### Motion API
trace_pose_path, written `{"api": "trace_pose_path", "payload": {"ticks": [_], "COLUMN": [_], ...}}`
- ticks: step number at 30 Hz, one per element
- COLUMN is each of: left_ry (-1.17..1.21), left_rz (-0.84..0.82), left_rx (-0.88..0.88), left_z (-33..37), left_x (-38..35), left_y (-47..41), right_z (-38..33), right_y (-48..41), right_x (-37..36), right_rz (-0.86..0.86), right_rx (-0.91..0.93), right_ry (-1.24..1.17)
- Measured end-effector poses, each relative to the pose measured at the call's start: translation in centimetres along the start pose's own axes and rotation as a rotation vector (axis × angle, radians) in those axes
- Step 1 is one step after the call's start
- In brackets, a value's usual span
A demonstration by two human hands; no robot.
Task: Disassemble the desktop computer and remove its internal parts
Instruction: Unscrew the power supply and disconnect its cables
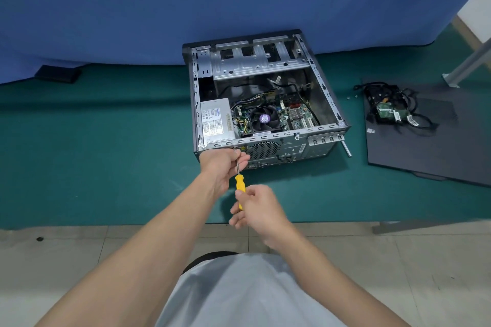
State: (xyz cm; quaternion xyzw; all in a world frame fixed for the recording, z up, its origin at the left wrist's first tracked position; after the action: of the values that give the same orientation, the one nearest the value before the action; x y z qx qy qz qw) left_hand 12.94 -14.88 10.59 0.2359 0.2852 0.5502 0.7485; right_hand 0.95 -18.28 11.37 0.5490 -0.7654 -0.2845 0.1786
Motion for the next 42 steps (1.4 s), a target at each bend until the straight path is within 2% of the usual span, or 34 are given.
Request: {"api": "trace_pose_path", "payload": {"ticks": [2,3,5,6,7,10,11,13,16,17,21,22,23,25,26,28,30,32,34,37,39,41,42], "left_ry": [-0.030,-0.040,-0.046,-0.046,-0.044,-0.020,-0.006,0.022,0.042,0.039,-0.020,-0.031,-0.038,-0.038,-0.026,0.012,0.043,0.070,0.076,0.045,0.017,0.004,0.002], "left_rz": [0.007,0.013,0.024,0.028,0.028,0.016,0.010,-0.002,-0.009,-0.012,-0.004,0.007,0.017,0.030,0.031,0.023,0.015,0.000,-0.016,-0.024,-0.018,-0.015,-0.015], "left_rx": [-0.014,-0.022,-0.032,-0.034,-0.034,-0.028,-0.024,-0.015,-0.014,-0.013,-0.003,-0.004,-0.006,-0.013,-0.017,-0.018,-0.014,-0.007,-0.005,-0.020,-0.027,-0.033,-0.033], "left_z": [-0.1,-0.2,-0.2,-0.2,0.0,0.3,0.4,0.4,0.4,0.4,-0.1,-0.2,-0.3,-0.3,-0.2,-0.1,0.0,-0.1,-0.1,0.0,0.0,0.1,0.2], "left_x": [0.0,-0.1,-0.1,-0.1,-0.2,-0.1,-0.1,-0.1,0.1,0.2,0.1,0.1,0.0,-0.1,-0.1,-0.1,0.0,0.1,0.2,0.2,0.1,0.0,0.0], "left_y": [0.1,0.2,0.3,0.2,0.2,0.2,0.2,0.3,0.2,0.1,0.0,-0.1,-0.2,-0.3,-0.2,-0.1,0.0,0.0,0.1,0.1,0.0,0.1,0.1], "right_z": [-0.3,-0.4,-0.3,-0.3,-0.2,0.0,0.1,0.1,-0.2,-0.2,-0.7,-0.8,-0.7,-0.4,-0.2,0.2,0.3,0.2,-0.2,-1.1,-1.9,-2.0,-1.8], "right_y": [0.1,0.2,0.4,0.4,0.3,0.3,0.4,0.5,0.3,0.3,0.8,1.0,1.0,0.4,0.2,0.1,0.5,0.7,0.5,0.7,1.0,1.2,1.1], "right_x": [0.0,-0.2,-0.2,0.1,0.4,0.7,0.8,0.7,0.0,-0.3,-0.5,-0.5,-0.3,0.6,0.9,1.0,0.9,0.8,0.4,-0.2,-0.5,-0.7,-0.7], "right_rz": [0.209,0.252,0.236,0.191,0.128,-0.236,-0.296,-0.347,-0.230,-0.150,0.233,0.268,0.275,0.227,0.166,-0.066,-0.278,-0.363,-0.277,0.084,0.242,0.282,0.265], "right_rx": [0.060,0.092,0.112,0.101,0.070,-0.118,-0.140,-0.118,-0.036,-0.020,0.053,0.068,0.074,0.082,0.057,-0.040,-0.135,-0.143,-0.086,0.005,0.107,0.154,0.155], "right_ry": [0.449,0.555,0.592,0.521,0.348,-0.546,-0.717,-0.766,-0.529,-0.343,0.716,0.828,0.837,0.595,0.341,-0.246,-0.699,-0.846,-0.666,0.134,0.617,0.822,0.792]}}
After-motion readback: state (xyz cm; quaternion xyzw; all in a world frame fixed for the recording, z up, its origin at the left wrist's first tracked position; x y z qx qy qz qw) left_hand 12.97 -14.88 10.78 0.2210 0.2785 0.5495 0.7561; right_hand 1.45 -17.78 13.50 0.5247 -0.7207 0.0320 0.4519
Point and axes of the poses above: each hand's wrist, its own y-axis away from the middle knuckle, its own x-axis out of the back of the hand, z = x × y, the point moved 3 cm from there along -y, towards the middle knuckle, and after that the axes turned 6 degrees about -z, right-handed, at the moved point
